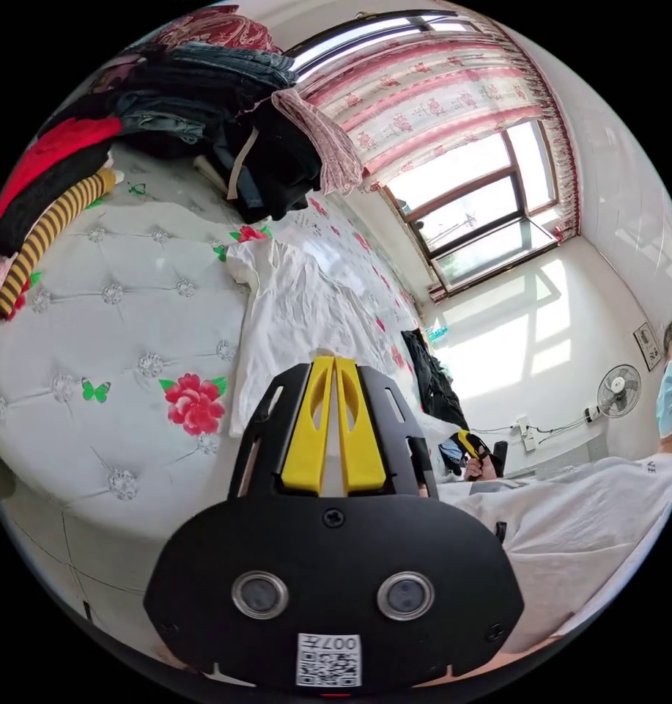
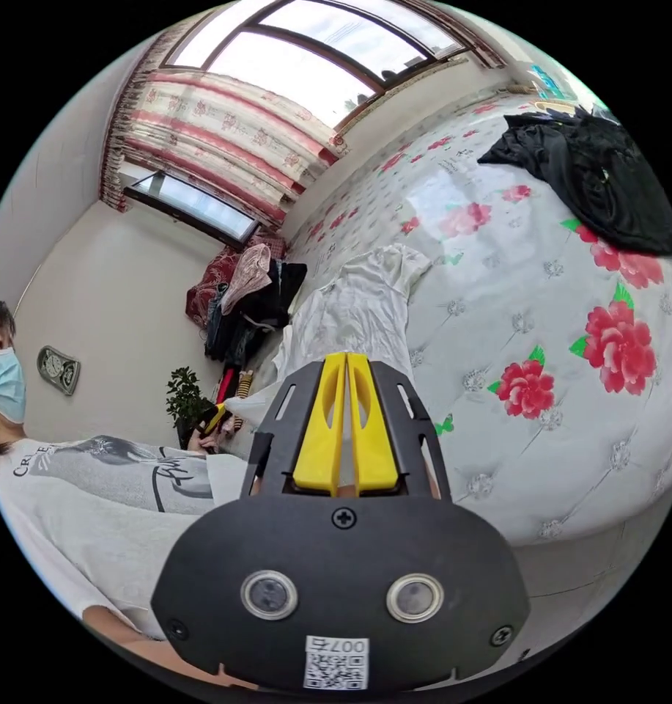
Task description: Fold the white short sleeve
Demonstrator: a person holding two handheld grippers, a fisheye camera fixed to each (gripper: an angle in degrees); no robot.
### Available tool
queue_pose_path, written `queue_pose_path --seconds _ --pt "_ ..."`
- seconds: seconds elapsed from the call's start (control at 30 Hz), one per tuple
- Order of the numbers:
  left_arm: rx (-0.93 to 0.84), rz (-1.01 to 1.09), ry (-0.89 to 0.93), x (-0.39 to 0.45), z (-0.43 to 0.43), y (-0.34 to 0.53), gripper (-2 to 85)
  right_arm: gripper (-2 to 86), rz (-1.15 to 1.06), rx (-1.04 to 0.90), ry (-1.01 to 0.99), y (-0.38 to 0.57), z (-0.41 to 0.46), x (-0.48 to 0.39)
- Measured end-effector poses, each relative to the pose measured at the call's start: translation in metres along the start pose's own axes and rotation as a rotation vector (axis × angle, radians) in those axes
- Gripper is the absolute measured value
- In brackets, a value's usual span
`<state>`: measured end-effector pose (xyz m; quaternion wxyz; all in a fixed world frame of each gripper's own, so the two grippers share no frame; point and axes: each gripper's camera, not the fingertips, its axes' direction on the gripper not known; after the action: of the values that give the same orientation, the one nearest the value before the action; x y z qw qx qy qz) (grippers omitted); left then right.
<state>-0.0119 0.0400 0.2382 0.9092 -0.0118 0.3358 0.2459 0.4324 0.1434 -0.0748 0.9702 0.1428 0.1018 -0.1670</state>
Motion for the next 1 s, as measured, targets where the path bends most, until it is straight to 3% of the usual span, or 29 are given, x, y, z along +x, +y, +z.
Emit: queue_pose_path --seconds 0.13,0.3,0.5,0.77,0.9,1.0 --pt "0.007 -0.018 -0.002 -0.005 0.036 -0.056 -0.3 0.1 -0.051 0.004 0.057 -0.077 0.049 -0.021" --pt "-0.039 -0.045 -0.216 -0.009 0.07 -0.107 4.7 1.9 -0.008 -0.054 0.201 -0.136 0.116 -0.027" --pt "-0.213 -0.036 -0.234 -0.027 0.087 -0.075 5.6 3.1 0.032 -0.228 0.304 -0.086 0.146 0.012" --pt "-0.383 -0.028 -0.314 -0.032 0.122 -0.032 6.5 2.1 0.119 -0.35 0.287 -0.036 0.163 0.045" --pt "-0.517 0.056 -0.433 -0.025 0.15 -0.036 0.3 1.0 0.064 -0.484 0.311 -0.041 0.201 0.042" --pt "-0.562 0.099 -0.412 -0.019 0.149 -0.047 -0.7 0.2 0.02 -0.536 0.305 -0.055 0.207 0.037"
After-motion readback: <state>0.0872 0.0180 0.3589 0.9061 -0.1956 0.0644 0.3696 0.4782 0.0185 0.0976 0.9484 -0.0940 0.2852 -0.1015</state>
